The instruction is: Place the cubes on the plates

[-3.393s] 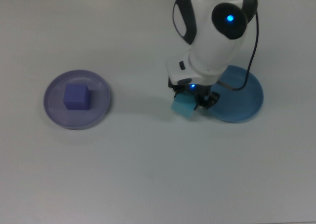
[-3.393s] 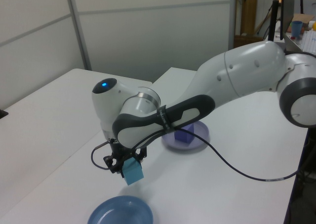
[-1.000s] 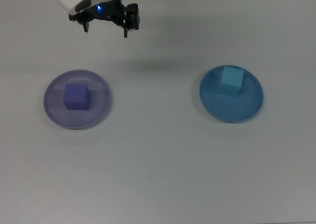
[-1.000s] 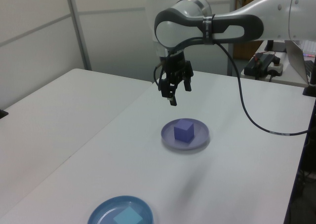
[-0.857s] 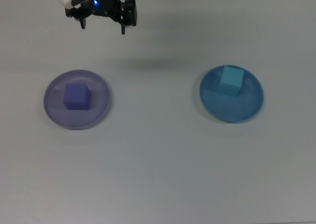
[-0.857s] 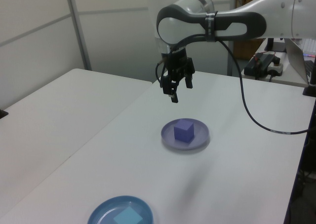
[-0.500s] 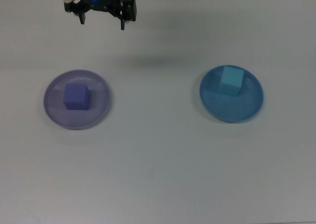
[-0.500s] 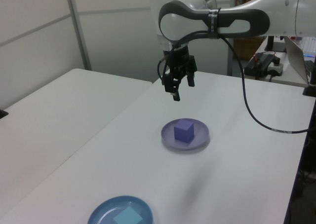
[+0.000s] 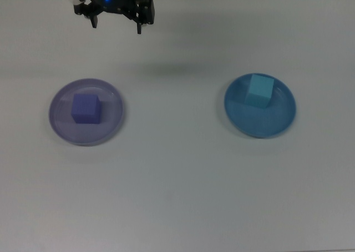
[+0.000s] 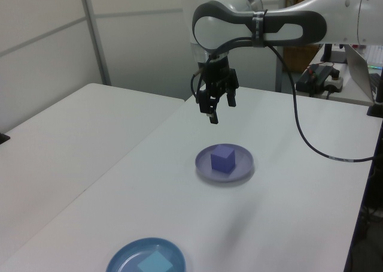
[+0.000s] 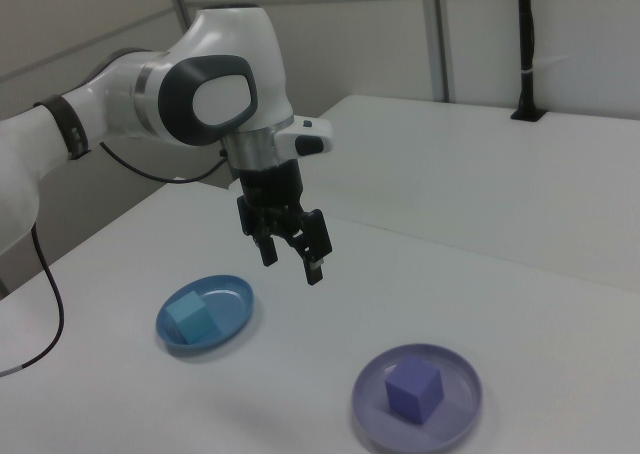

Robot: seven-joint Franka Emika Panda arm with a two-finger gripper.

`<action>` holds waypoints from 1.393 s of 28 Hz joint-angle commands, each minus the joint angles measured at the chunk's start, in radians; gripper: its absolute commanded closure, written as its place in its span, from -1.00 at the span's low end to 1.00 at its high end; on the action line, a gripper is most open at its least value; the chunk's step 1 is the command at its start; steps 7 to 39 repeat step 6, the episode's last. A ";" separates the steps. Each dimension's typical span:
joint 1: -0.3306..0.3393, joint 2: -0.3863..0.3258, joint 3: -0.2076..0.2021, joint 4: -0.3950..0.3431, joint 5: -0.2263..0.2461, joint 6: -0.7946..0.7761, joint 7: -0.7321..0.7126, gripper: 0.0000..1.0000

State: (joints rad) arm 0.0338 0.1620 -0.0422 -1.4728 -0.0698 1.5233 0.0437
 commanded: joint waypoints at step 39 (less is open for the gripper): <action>0.017 -0.022 -0.021 -0.024 0.041 -0.006 -0.018 -1.00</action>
